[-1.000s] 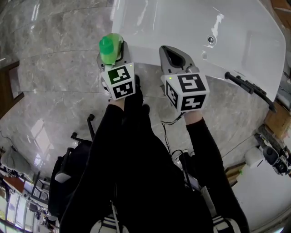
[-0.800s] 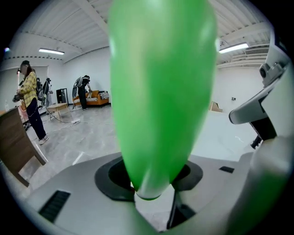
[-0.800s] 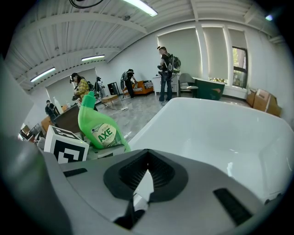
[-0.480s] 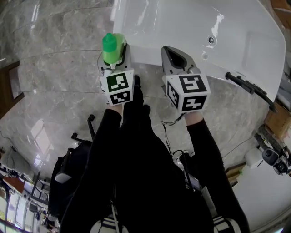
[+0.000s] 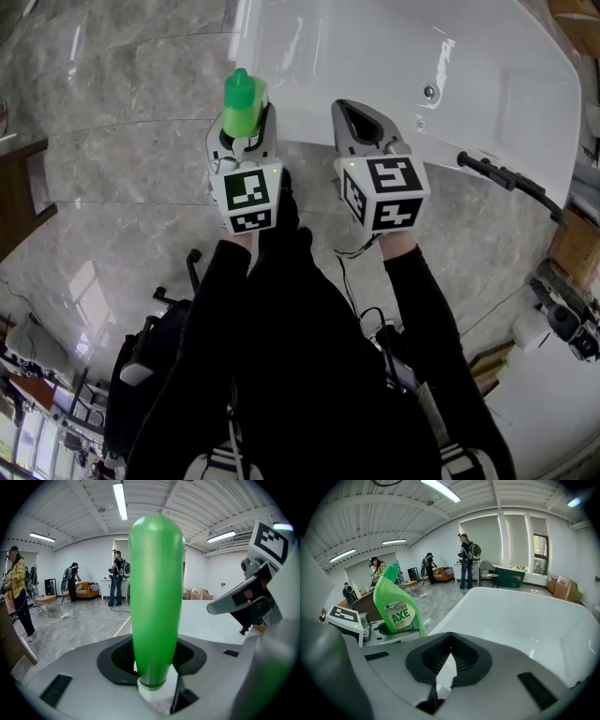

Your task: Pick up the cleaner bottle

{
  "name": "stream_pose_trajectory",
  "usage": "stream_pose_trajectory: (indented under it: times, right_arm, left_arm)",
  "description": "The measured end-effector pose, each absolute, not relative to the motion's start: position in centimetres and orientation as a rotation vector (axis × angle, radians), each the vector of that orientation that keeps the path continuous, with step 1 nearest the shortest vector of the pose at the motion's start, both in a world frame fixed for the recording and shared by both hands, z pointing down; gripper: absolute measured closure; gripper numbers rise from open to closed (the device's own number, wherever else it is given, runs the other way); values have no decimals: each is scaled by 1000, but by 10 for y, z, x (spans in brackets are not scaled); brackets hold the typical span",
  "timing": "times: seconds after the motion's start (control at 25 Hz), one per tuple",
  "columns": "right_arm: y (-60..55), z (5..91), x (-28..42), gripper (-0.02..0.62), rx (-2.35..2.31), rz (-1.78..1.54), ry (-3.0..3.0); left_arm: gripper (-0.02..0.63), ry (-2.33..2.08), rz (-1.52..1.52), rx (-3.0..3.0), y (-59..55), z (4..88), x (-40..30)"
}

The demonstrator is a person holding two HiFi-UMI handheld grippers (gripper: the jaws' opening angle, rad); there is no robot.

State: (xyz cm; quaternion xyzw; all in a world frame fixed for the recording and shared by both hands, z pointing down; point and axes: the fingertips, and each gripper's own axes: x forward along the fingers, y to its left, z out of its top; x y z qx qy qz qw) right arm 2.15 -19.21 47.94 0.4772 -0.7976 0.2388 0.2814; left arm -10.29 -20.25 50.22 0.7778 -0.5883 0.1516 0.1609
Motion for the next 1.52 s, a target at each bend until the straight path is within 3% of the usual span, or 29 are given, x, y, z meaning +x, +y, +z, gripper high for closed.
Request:
stream_pose_trajectory:
  times: [0.56, 1.52]
  right_arm:
    - [-202, 418, 68, 594, 1467, 522, -2101]
    - [-232, 339, 213, 594, 1773, 395, -2051]
  left_arm:
    - [411, -1570, 288, 2441, -229, 425, -47]
    - [413, -1342, 147, 2784, -260, 309, 108]
